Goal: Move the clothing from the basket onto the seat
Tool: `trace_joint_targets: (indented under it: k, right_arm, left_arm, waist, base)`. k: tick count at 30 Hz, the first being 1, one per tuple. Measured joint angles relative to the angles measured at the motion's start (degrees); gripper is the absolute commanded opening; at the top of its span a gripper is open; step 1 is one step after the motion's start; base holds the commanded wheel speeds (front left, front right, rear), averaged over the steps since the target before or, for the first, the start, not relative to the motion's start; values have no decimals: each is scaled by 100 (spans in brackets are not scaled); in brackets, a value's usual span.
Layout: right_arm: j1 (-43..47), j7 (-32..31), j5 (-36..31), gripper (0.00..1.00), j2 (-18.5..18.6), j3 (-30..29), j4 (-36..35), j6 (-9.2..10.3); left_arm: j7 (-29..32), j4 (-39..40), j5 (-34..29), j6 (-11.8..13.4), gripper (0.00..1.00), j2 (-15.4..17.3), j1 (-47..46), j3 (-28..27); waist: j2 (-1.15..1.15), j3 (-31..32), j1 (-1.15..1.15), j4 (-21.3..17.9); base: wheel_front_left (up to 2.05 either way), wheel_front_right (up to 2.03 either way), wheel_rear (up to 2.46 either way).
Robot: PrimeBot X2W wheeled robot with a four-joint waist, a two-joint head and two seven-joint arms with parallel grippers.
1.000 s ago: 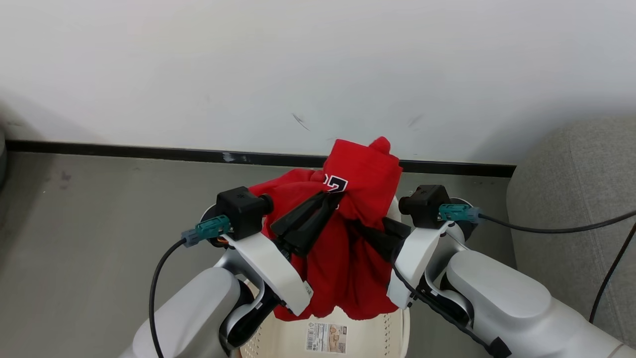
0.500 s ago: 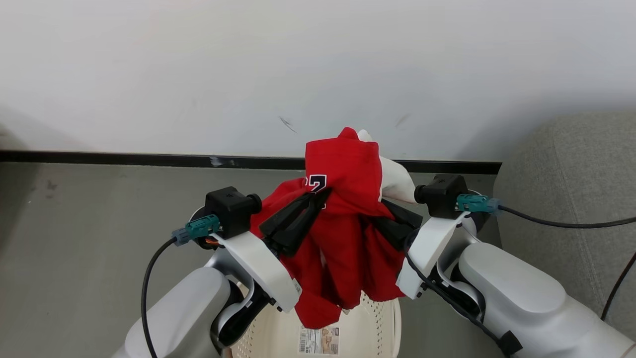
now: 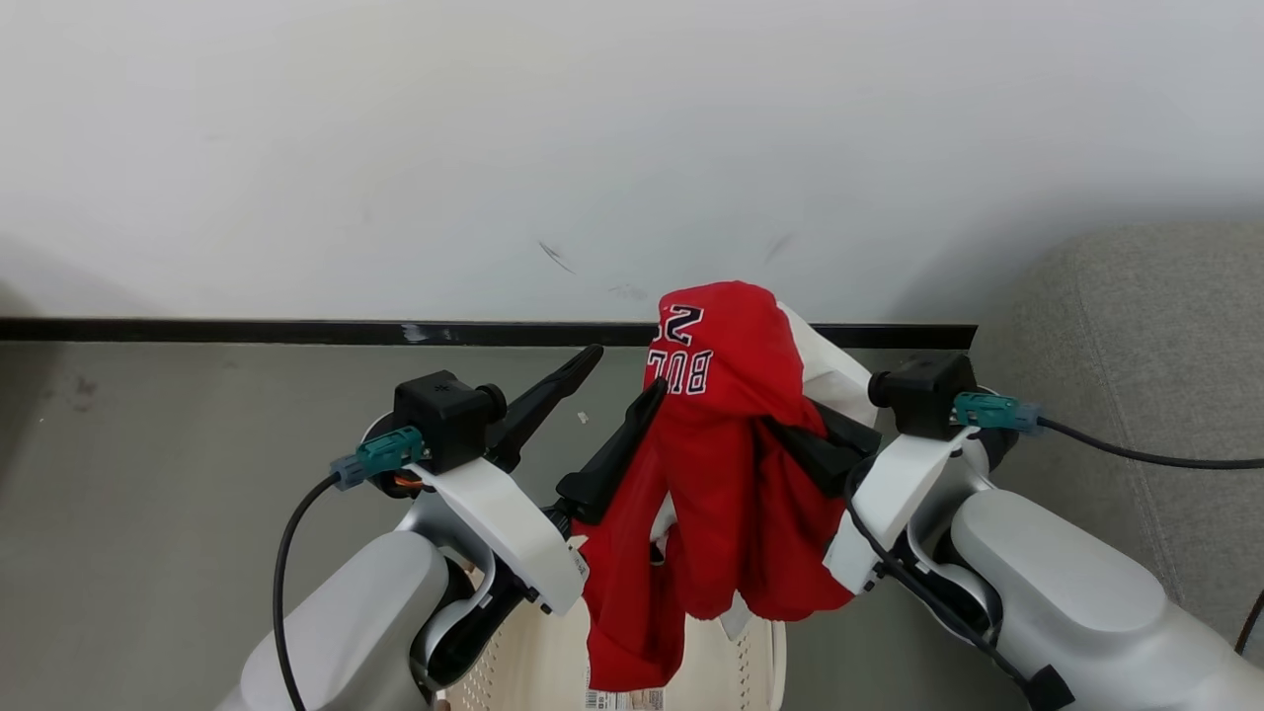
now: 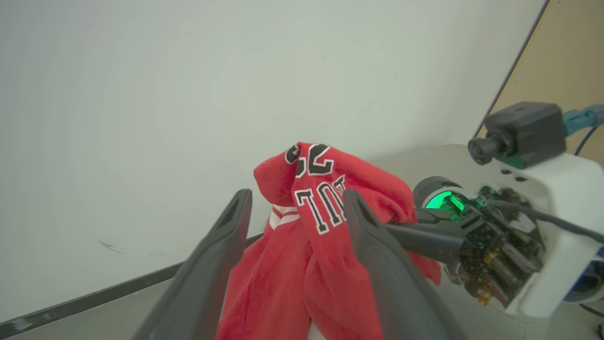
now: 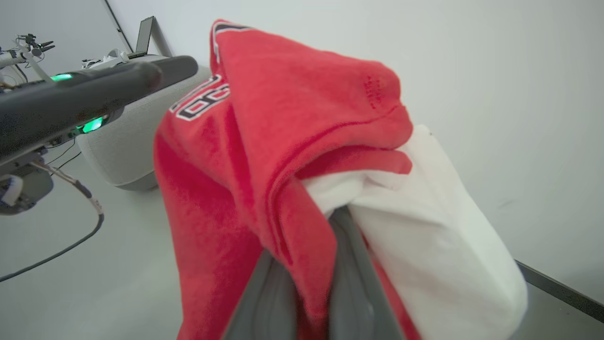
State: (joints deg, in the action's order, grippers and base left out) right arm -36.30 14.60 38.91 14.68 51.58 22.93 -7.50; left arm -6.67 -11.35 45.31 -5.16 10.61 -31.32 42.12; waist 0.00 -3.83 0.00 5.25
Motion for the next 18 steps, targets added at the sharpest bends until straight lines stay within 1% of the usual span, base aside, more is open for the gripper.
trace_joint_targets:
  k: [7, 9, 18]
  right_arm:
    - [120, 0, -113, 0, 207, -410, -158, 0]
    - [133, 0, -203, 0, 261, -657, -272, 0]
    - [448, 0, -369, 0, 531, -1368, -549, 0]
  left_arm:
    - [-57, 1, -1, 22, 100, 21, 16, -10]
    - [-75, 1, -3, 22, 100, 42, 40, -5]
    - [-132, 27, -143, 13, 100, 198, 138, 112]
  waist:
    - [0, 44, 0, -75]
    - [0, 68, 0, -125]
    - [0, 140, 0, -347]
  base:
    - [0, 0, 0]
    - [0, 0, 0]
    - [0, 0, 0]
